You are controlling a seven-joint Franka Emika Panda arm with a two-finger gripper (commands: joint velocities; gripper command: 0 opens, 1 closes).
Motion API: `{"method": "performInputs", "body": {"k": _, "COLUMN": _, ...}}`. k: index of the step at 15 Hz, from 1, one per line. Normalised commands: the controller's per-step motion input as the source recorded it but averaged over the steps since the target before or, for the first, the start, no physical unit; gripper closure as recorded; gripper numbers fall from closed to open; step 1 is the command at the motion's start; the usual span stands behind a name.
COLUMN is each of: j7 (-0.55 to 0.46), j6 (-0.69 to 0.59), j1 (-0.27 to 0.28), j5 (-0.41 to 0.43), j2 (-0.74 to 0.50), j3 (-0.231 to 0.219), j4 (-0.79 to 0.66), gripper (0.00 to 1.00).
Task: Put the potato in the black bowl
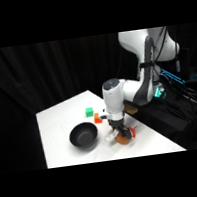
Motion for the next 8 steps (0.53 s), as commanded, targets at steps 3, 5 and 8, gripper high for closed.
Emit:
{"method": "performInputs", "body": {"k": 3, "j7": 0.05, "j6": 0.05, "j1": 0.065, "j5": -0.041, "j2": 0.1, "j3": -0.067, "j4": 0.1, "gripper": 0.59}}
{"method": "performInputs", "body": {"k": 5, "j7": 0.07, "j6": 0.01, "j1": 0.075, "j5": -0.067, "j2": 0.01, "j3": -0.095, "j4": 0.06, "gripper": 0.75}}
{"method": "performInputs", "body": {"k": 8, "j7": 0.09, "j6": -0.09, "j1": 0.074, "j5": -0.072, "j2": -0.12, "j3": -0.092, "j4": 0.01, "gripper": 0.99}}
